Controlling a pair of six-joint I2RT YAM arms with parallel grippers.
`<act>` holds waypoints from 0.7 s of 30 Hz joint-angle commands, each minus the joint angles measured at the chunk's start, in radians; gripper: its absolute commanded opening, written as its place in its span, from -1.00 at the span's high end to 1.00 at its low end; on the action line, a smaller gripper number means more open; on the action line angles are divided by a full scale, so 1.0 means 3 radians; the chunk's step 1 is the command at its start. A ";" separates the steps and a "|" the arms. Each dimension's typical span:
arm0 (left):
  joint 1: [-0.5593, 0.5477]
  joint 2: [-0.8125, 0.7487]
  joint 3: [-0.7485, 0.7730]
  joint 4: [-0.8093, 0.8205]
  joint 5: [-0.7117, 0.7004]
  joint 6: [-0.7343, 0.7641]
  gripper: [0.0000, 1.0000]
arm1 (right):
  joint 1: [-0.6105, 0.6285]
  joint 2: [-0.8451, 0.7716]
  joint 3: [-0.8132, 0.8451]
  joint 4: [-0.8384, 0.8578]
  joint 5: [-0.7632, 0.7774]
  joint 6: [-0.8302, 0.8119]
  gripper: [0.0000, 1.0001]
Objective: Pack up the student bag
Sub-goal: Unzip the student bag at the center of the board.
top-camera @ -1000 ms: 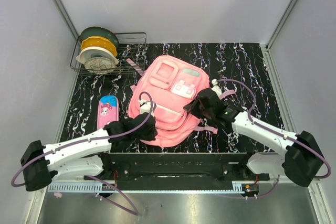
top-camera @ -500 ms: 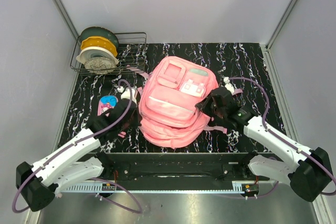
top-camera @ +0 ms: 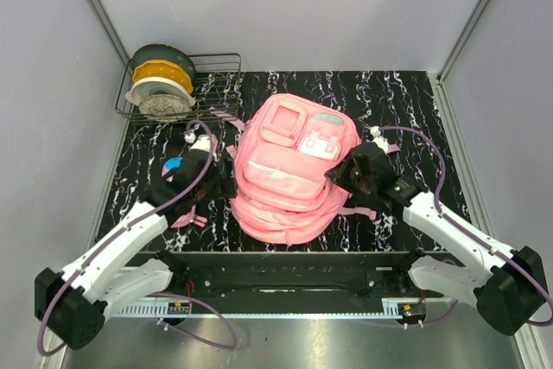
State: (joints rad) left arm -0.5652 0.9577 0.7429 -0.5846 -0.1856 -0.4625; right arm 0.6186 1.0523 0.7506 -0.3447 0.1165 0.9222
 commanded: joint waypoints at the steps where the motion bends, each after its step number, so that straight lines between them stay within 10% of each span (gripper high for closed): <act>1: 0.0007 -0.0456 -0.0057 0.0154 -0.0092 -0.0262 -0.98 | -0.0042 0.0015 0.0070 0.0249 0.0163 0.0106 1.00; 7: 0.0140 -0.0651 -0.0073 -0.0245 -0.0307 -0.0350 -0.98 | -0.0456 0.0342 0.0310 0.0376 -0.0209 -0.0016 1.00; 21: 0.2287 -0.0202 -0.0216 0.0025 0.0940 0.0248 -0.98 | -0.0497 0.0327 0.0305 0.0515 -0.0721 -0.0170 1.00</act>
State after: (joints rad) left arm 0.0101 0.8013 0.6704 -0.6365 -0.0643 -0.4667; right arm 0.4706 1.1995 0.8154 -0.3042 -0.0235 0.8848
